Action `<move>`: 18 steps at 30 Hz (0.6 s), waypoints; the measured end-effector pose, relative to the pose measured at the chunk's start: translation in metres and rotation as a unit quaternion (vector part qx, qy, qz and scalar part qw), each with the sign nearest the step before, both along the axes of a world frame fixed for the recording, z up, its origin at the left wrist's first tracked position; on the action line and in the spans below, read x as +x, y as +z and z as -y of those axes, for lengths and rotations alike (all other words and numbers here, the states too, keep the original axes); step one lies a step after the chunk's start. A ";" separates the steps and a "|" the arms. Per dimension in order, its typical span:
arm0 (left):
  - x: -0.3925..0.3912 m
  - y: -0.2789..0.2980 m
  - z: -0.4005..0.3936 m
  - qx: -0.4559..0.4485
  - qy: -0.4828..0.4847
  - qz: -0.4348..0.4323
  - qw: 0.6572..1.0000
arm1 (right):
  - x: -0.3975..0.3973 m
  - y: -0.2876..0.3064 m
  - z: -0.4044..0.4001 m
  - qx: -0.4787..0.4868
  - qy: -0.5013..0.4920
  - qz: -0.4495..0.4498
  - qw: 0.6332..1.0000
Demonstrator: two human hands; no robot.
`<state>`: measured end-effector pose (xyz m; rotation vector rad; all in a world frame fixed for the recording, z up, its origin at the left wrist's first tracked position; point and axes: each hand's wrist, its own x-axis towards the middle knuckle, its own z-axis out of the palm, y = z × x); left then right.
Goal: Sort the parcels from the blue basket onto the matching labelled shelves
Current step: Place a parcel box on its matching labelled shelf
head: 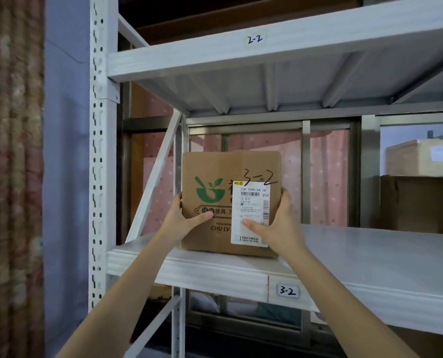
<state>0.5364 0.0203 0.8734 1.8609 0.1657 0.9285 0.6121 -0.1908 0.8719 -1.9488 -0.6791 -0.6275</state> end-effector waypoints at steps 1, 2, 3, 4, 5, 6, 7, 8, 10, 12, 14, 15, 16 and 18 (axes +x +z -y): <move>-0.001 0.000 -0.001 0.001 -0.004 -0.005 1.000 | 0.000 -0.002 0.000 -0.008 -0.004 0.003 1.000; -0.003 0.000 -0.002 0.004 -0.006 -0.011 1.000 | -0.002 -0.003 0.001 -0.014 -0.003 -0.002 1.000; -0.006 0.000 -0.002 0.010 -0.008 -0.014 1.000 | -0.003 -0.004 0.002 -0.009 0.010 -0.008 1.000; -0.010 0.000 -0.002 0.012 -0.009 -0.016 1.000 | -0.005 -0.004 0.003 -0.003 0.021 -0.018 1.000; -0.014 0.001 -0.002 0.012 -0.012 -0.016 1.000 | -0.008 -0.005 0.005 -0.003 0.021 -0.014 1.000; -0.020 0.001 -0.001 0.006 -0.013 -0.014 1.000 | -0.014 -0.005 0.006 -0.008 -0.001 0.005 1.000; -0.027 0.001 -0.001 -0.007 -0.018 -0.012 1.000 | -0.019 -0.007 0.008 -0.008 -0.038 0.047 0.998; -0.034 -0.001 -0.001 -0.021 -0.027 -0.007 0.999 | -0.027 -0.008 0.008 0.002 -0.078 0.101 0.992; -0.049 -0.008 -0.001 -0.025 -0.031 -0.010 0.999 | -0.052 -0.016 0.004 0.070 -0.109 0.202 0.971; -0.070 -0.022 -0.002 -0.015 -0.021 -0.006 1.000 | -0.077 -0.034 -0.010 0.124 -0.070 0.284 0.948; -0.092 -0.041 0.000 -0.018 -0.016 0.021 1.000 | -0.097 -0.061 -0.032 0.082 -0.019 0.320 0.944; -0.104 -0.055 -0.001 -0.004 0.001 0.031 1.000 | -0.105 -0.079 -0.045 0.032 0.019 0.308 0.951; -0.113 -0.067 -0.002 0.030 0.023 0.036 0.999 | -0.111 -0.094 -0.056 -0.020 0.053 0.284 0.957; -0.129 -0.091 -0.006 0.122 0.088 0.011 0.989 | -0.121 -0.118 -0.073 -0.108 0.121 0.229 0.960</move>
